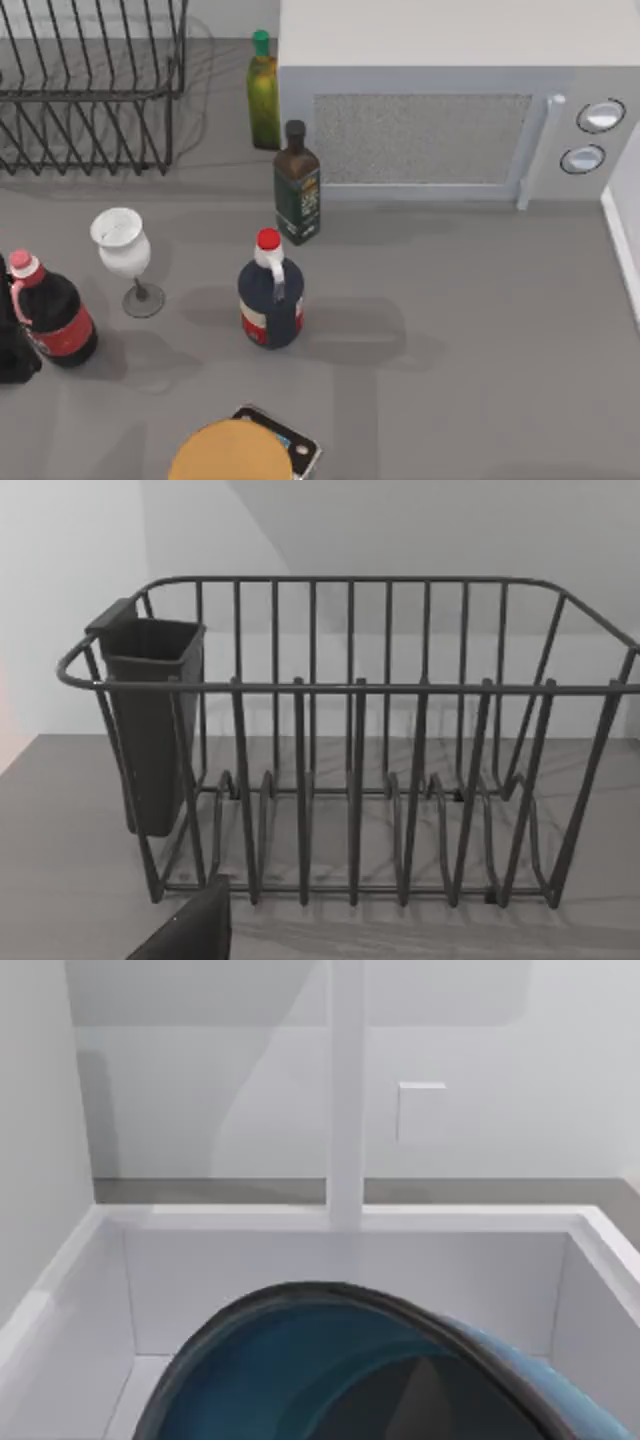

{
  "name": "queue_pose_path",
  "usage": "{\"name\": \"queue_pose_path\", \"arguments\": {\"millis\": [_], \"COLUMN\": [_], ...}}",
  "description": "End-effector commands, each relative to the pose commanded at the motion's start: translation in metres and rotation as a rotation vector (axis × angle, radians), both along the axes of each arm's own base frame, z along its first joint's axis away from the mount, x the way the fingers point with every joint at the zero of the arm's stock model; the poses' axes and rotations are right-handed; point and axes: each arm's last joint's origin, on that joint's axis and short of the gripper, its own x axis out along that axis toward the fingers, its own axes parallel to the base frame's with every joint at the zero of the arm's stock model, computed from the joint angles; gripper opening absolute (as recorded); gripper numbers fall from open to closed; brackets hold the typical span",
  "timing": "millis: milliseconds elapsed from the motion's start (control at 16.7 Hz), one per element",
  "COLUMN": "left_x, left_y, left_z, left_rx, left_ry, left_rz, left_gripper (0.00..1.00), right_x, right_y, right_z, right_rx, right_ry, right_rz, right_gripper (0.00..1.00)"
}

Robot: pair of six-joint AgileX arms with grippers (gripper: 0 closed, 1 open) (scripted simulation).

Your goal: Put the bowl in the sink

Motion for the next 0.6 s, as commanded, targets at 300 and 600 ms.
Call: {"name": "queue_pose_path", "arguments": {"millis": [300,600], "left_x": [0.0000,0.0000], "left_y": [0.0000,0.0000], "left_z": [0.0000,0.0000], "left_rx": [0.000,0.000], "left_ry": [0.000,0.000], "left_rz": [0.000,0.000], "left_gripper": [1.00,1.00], "right_x": [0.0000,0.0000], "right_y": [0.0000,0.0000], "right_z": [0.0000,0.0000], "right_rx": [0.000,0.000], "right_ry": [0.000,0.000], "right_rz": [0.000,0.000], "right_gripper": [1.00,1.00]}}
